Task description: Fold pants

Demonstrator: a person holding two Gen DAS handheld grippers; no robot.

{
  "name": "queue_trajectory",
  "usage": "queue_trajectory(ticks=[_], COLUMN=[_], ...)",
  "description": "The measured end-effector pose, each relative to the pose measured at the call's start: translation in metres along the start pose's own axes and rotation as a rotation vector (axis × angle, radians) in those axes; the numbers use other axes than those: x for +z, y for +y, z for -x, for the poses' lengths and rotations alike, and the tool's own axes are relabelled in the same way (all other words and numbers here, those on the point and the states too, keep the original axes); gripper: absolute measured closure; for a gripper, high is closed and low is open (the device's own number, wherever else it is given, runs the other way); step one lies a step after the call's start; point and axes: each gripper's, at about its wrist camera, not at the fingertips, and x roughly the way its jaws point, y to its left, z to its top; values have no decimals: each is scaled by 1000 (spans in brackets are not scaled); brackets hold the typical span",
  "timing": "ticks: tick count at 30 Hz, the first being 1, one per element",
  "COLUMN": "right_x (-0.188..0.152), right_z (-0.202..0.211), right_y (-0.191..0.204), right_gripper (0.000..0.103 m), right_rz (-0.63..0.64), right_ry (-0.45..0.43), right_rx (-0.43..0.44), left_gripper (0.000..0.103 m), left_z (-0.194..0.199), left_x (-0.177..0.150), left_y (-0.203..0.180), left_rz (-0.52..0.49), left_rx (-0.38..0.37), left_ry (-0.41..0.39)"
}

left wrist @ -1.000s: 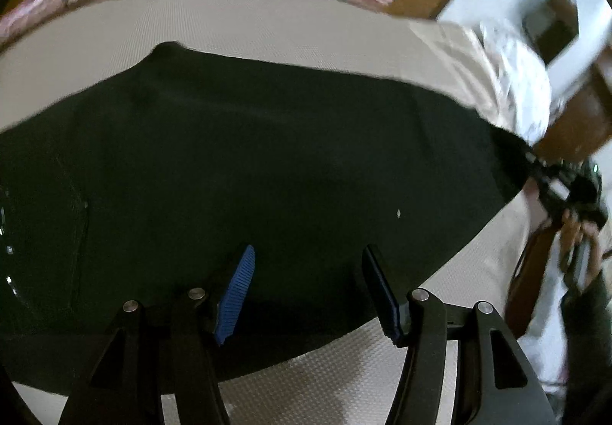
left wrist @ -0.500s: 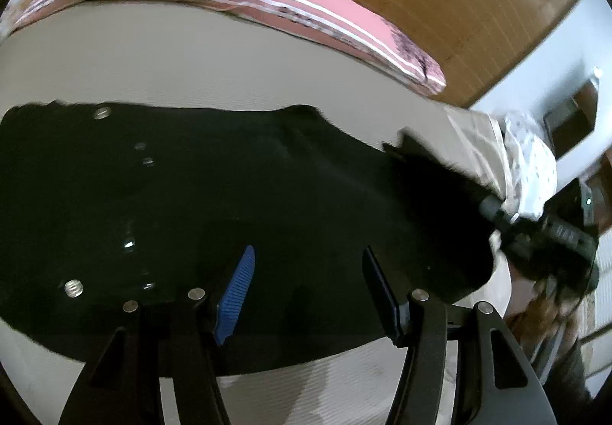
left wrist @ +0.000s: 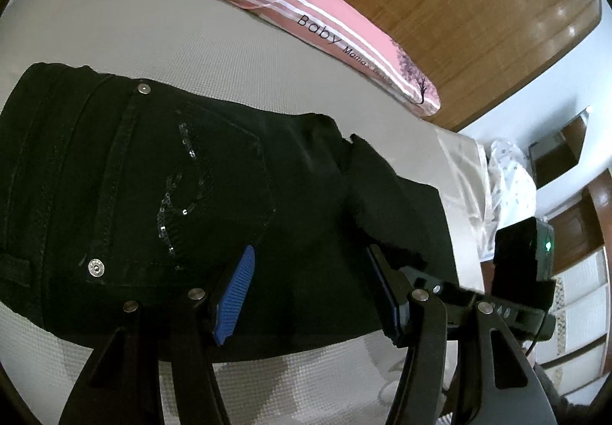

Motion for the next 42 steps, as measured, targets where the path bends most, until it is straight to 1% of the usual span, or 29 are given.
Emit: queue_trajectory(ticks=[3, 4, 5, 6, 7, 10, 11, 12, 13, 16, 18, 23, 27, 29, 31, 36, 37, 38, 39, 40, 41, 42], right_x=[-1, -1, -2, -3, -3, -2, -1, 0, 1, 4, 4, -2, 0, 1, 1, 1, 2, 2, 2, 2, 2, 2], right_z=[-11, -14, -16, -14, -11, 8, 19, 31, 39, 61, 68, 81, 85, 87, 88, 92, 94, 95, 96, 97, 97, 98], right_y=[9, 10, 12, 13, 16, 24, 24, 23, 20, 5, -5, -28, -34, -33, -31, -34, -34, -36, -36, -38, -39, -42], right_gripper=[91, 86, 79, 75, 69, 61, 59, 58, 57, 56, 54, 54, 54, 54, 54, 54, 54, 54, 54, 54, 54, 54], right_rz=[82, 95, 106, 107, 109, 127, 131, 130, 116, 52, 25, -39, -68, -54, -44, -52, -54, -60, -61, -66, -73, -86], right_ry=[52, 63, 73, 75, 66, 9, -40, -94, -131, -208, -215, -243, -262, -273, -282, -295, -297, -304, -306, -307, -310, -312], right_rx=[-75, -92, -92, -87, -82, -75, -98, -141, -177, -247, -276, -272, -245, -257, -263, -250, -254, -262, -263, -273, -288, -305], left_gripper=[43, 43, 43, 43, 43, 43, 43, 43, 43, 43, 44, 44, 44, 44, 44, 45, 46, 59, 85, 91, 94, 95], left_z=[-1, -2, -2, -1, -1, -3, -5, -8, -12, -28, -36, -60, -73, -79, -84, -88, -88, -89, -91, -94, -96, -95], left_x=[1, 2, 2, 2, 2, 2, 3, 2, 2, 0, -2, -6, -8, -10, -12, -13, -13, -14, -16, -19, -22, -24], left_y=[1, 0, -1, -2, -4, -10, -12, -15, -18, -28, -35, -43, -44, -45, -46, -49, -50, -52, -53, -52, -50, -50], left_rz=[7, 10, 9, 8, 8, 8, 13, 19, 24, 36, 47, 105, 125, 129, 126, 124, 122, 108, 96, 98, 113, 108], left_rx=[-11, -10, -16, -23, -28, -52, -62, -71, -83, -105, -116, -120, -77, -56, -45, -38, -31, -22, -11, 0, -4, -3], left_ry=[11, 17, 23, 27, 31, 47, 58, 70, 86, 146, 179, 284, 320, 343, 353, 344, 340, 342, 354, 376, 386, 372])
